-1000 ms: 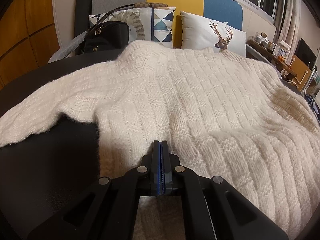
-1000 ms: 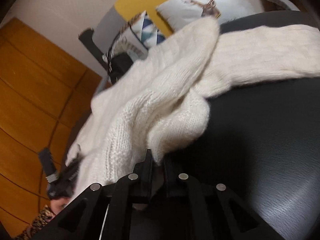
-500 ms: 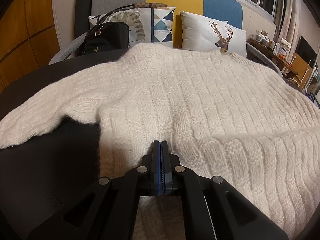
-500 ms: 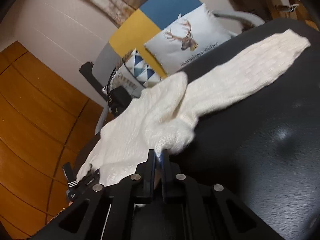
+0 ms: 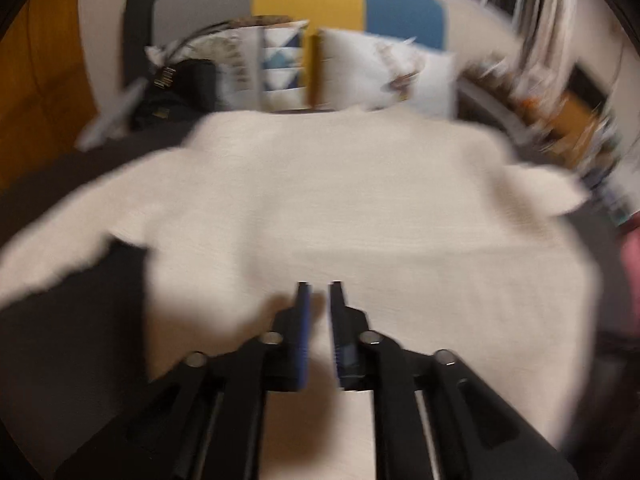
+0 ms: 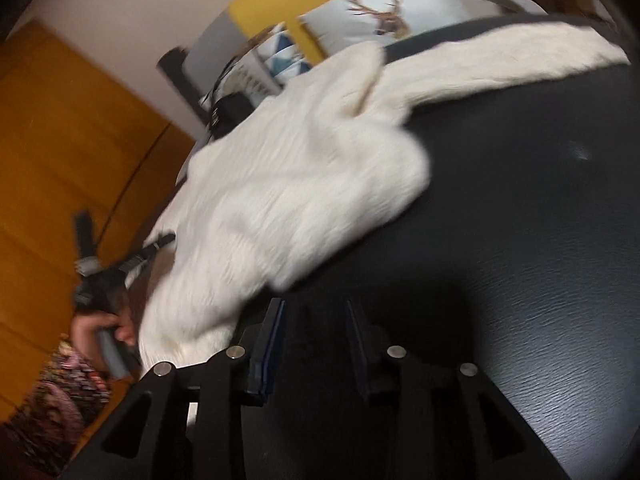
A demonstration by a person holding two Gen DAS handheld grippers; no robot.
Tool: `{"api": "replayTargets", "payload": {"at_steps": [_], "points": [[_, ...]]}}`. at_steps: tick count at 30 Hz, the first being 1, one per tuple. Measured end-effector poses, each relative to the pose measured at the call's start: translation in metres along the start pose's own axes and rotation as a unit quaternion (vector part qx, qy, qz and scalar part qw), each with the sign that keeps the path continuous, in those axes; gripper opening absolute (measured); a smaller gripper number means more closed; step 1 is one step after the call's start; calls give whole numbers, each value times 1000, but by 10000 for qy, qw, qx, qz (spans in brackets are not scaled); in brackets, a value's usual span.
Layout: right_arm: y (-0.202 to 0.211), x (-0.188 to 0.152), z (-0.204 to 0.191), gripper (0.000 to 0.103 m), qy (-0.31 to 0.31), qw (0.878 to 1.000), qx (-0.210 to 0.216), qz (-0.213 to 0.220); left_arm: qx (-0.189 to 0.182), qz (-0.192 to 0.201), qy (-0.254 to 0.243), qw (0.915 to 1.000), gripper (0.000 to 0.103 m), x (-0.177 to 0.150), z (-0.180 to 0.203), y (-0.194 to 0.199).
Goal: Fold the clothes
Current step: 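Fold the sleeve over the body with the right gripper while the left gripper opens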
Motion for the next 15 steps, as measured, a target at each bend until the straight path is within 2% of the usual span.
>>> {"api": "replayTargets", "payload": {"at_steps": [1, 2, 3, 4, 6, 7, 9, 10, 13, 15], "points": [[-4, -1, -4, 31, 75, 10000, -42, 31, -60, 91, -135, 9998, 35, -7, 12, 5], [-8, -2, -7, 31, 147, 9998, -79, 68, -115, 183, -274, 9994, 48, -14, 25, 11], [-13, -2, -11, 31, 220, 9996, -116, 105, 157, 265, -620, 9976, 53, -23, 33, 9], [-16, -1, -15, 32, 355, 9991, -177, 160, 434, 346, -970, 9937, 53, -32, 41, 8], [-23, 2, -22, 32, 618, 9974, -295, 240, 730, 126, -1345, 9881, 53, -47, 43, -6], [-26, 4, -25, 32, 719, 9965, -342, 247, 713, 194, -1325, 9884, 53, -51, 42, -8], [-31, 7, -31, 32, 920, 9945, -436, 261, 644, 206, -1049, 9922, 65, -48, 32, -7], [-34, 10, -34, 32, 956, 9940, -447, 286, 620, 177, -914, 9937, 68, -47, 27, -8], [-43, 24, -42, 32, 893, 9952, -170, 354, 337, 158, -628, 9973, 71, -46, 20, -11], [-55, 32, -48, 34, 825, 9960, 27, 339, 463, 210, -737, 9960, 72, -48, 23, -10]]}}
Point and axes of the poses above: each gripper's, at about its wrist camera, not at the fingertips, and y roughly against the way its jaws point, z to its right, x to its top, the point moved 7 cm from there along -y, roughly the way its jaws point, and after that the axes turned 1 degree about -x, right-handed, at the moved point
